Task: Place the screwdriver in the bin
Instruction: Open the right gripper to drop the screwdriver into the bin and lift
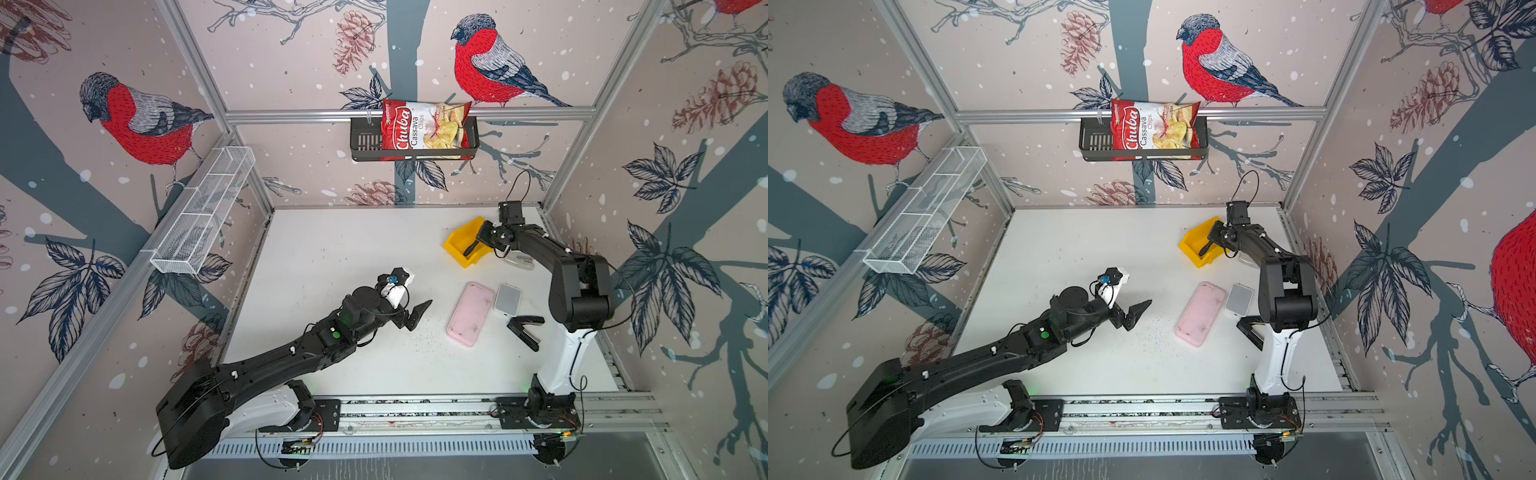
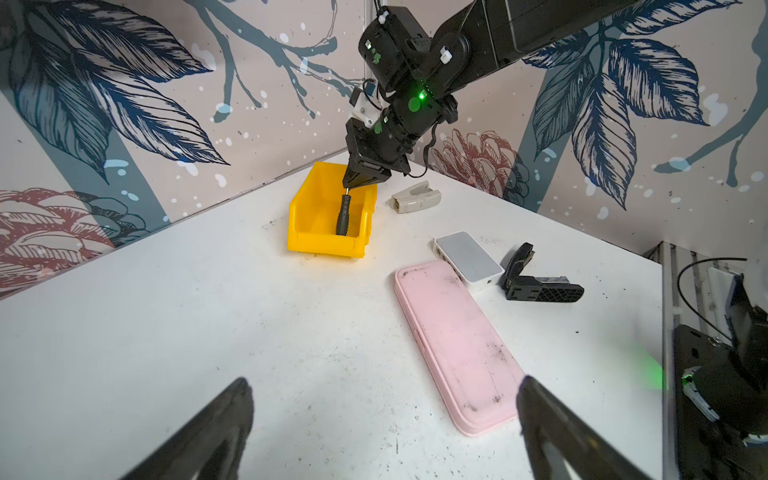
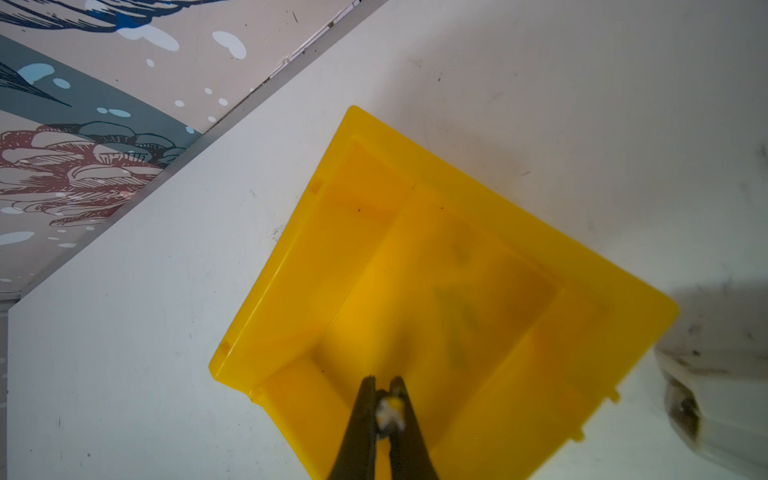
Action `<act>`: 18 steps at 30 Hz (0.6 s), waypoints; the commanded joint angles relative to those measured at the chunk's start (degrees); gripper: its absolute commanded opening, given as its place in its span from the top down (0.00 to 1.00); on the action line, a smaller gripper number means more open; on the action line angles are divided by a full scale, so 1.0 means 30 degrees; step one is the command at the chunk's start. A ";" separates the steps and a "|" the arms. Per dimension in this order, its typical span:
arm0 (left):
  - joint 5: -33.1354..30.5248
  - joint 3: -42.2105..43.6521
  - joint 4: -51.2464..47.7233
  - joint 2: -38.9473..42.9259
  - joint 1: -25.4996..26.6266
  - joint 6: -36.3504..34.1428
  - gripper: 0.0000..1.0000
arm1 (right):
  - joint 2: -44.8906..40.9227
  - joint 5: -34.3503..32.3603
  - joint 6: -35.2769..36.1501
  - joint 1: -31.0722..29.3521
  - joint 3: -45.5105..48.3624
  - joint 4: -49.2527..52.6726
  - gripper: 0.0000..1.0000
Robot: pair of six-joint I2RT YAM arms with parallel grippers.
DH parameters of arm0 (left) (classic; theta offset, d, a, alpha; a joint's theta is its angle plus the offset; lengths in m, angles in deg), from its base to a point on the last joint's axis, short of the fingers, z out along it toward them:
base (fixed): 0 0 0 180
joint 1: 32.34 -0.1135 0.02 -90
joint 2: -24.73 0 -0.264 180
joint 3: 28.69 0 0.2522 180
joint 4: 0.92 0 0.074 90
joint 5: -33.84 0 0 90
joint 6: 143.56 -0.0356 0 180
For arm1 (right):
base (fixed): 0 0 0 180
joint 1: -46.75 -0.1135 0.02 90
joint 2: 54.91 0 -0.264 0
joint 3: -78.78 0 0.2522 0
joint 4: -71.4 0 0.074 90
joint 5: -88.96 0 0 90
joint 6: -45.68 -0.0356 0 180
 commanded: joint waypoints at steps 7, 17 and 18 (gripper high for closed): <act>-0.0253 -0.0220 -0.1014 0.0199 -0.0030 -0.0986 0.02 | 0.0133 -0.0159 0.0133 -0.0101 -0.0231 0.0447 0.82; -0.0712 0.0069 -0.0782 0.0427 -0.0009 -0.0759 0.02 | -0.0842 -0.0994 0.0451 -0.0039 0.0013 0.0232 0.44; -0.0852 0.0134 -0.0762 0.0493 -0.0007 -0.0714 0.02 | -0.1052 -0.1018 0.0497 -0.0040 0.0125 0.0108 0.41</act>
